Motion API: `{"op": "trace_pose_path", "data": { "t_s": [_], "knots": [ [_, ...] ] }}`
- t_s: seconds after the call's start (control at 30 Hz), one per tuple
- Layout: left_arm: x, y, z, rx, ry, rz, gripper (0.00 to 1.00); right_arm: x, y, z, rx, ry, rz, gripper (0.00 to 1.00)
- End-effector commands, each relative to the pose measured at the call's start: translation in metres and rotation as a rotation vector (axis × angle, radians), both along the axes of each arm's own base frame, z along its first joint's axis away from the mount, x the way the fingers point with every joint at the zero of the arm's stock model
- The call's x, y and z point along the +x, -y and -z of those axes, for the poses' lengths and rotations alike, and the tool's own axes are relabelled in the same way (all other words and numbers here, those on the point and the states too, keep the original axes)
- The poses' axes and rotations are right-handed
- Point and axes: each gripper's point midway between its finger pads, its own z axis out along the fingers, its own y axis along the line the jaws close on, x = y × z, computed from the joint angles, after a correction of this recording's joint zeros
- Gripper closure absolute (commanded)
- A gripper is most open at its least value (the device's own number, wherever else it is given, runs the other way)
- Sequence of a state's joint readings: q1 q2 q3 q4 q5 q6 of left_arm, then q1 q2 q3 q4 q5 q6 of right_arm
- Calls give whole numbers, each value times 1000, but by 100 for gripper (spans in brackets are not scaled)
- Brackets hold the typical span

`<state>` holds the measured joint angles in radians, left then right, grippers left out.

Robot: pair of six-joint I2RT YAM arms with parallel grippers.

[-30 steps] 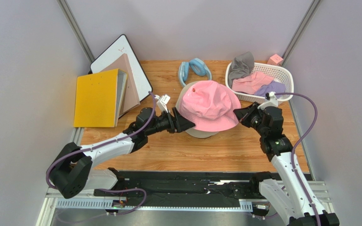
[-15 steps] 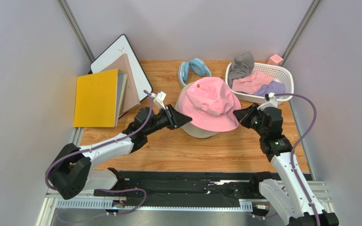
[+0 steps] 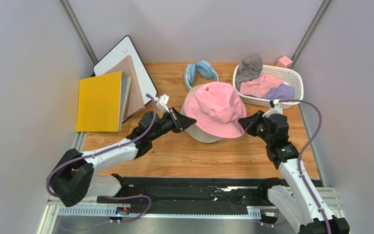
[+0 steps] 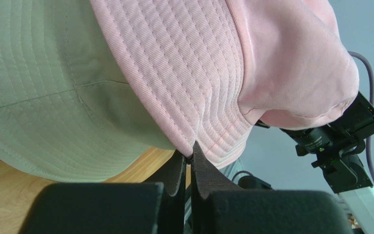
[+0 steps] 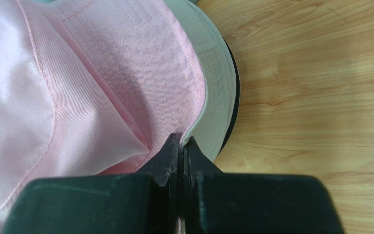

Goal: Stack the hats
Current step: Stack the hat on the hat.

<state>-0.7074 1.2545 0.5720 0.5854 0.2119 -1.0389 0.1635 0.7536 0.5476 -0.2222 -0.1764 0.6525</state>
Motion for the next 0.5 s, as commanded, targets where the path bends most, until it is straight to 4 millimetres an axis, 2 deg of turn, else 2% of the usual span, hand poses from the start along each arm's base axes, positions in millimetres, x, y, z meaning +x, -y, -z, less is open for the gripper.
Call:
{"op": "trace_pose_path", "data": {
  "t_s": [0.0, 0.07, 0.1, 0.3, 0.47],
  "knots": [
    [2, -7, -7, 0, 46, -41, 100, -3, -4, 6, -15, 18, -33, 100],
    [3, -12, -2, 41, 59, -57, 100, -4, -6, 9, -16, 15, -42, 100],
    [2, -16, 9, 78, 40, -65, 100, -5, -6, 9, -15, 20, -50, 100],
    [3, -41, 34, 212, 36, -128, 100, -10, -12, 7, -9, 37, -93, 100],
    [12, -53, 56, 322, 22, -138, 100, -13, -11, 16, -22, 18, -91, 98]
  ]
}}
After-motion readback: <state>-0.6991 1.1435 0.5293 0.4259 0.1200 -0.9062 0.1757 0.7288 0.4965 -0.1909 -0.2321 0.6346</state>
